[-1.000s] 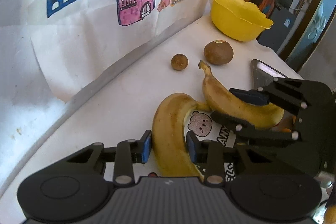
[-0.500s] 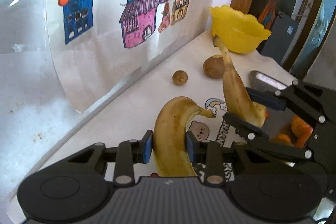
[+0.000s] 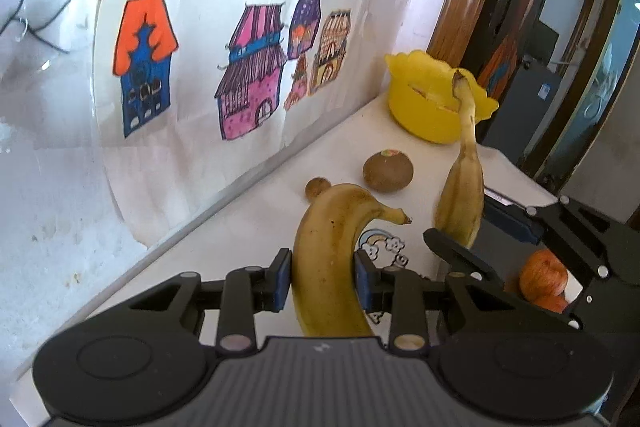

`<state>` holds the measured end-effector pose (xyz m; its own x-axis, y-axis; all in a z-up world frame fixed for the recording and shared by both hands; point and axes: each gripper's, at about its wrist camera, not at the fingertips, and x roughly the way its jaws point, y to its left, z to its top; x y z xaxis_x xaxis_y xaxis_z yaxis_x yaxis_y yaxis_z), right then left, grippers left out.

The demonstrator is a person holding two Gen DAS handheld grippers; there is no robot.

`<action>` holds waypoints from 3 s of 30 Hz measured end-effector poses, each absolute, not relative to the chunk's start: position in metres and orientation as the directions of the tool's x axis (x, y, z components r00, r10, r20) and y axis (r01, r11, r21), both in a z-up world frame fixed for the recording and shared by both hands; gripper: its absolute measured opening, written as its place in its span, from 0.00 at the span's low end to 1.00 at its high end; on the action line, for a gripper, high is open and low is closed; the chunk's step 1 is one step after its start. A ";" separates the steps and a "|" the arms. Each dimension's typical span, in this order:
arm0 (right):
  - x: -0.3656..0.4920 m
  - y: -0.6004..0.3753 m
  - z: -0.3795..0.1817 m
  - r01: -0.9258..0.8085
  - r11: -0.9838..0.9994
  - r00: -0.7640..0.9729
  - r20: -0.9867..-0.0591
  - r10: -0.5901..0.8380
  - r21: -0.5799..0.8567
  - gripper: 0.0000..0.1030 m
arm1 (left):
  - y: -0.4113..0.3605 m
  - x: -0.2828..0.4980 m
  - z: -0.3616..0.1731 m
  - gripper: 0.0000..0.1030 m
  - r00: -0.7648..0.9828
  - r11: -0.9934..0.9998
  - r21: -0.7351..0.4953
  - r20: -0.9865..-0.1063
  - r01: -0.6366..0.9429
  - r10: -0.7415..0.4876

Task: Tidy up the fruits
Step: 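Carry the banana onto the metal tray with the right tool while the left tool carries its banana there, then open both tools to release the bananas on the tray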

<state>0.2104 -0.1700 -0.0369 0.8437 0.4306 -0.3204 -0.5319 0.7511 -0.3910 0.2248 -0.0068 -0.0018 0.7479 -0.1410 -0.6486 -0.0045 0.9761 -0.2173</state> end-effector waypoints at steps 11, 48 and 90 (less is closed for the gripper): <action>0.202 -0.233 -0.008 -0.422 0.802 0.905 -0.256 0.341 -0.423 0.35 | -0.039 0.239 0.017 0.34 0.766 0.966 -0.255 -0.612 0.045 -0.198; 0.264 -0.323 -0.071 -0.398 0.820 0.887 -0.402 0.228 -0.411 0.36 | -0.155 0.332 -0.061 0.34 0.633 0.920 -0.345 -0.674 0.186 -0.381; 0.178 -0.244 -0.001 -0.419 0.777 0.903 -0.306 0.302 -0.469 0.99 | -0.052 0.215 0.011 0.99 0.838 0.931 -0.361 -0.488 0.061 -0.244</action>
<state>0.1782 -0.2442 -0.0009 0.9027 0.3020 -0.3065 -0.4193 0.7770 -0.4695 0.2149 -0.0515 0.0105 0.8377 -0.2444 -0.4885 0.0610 0.9306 -0.3609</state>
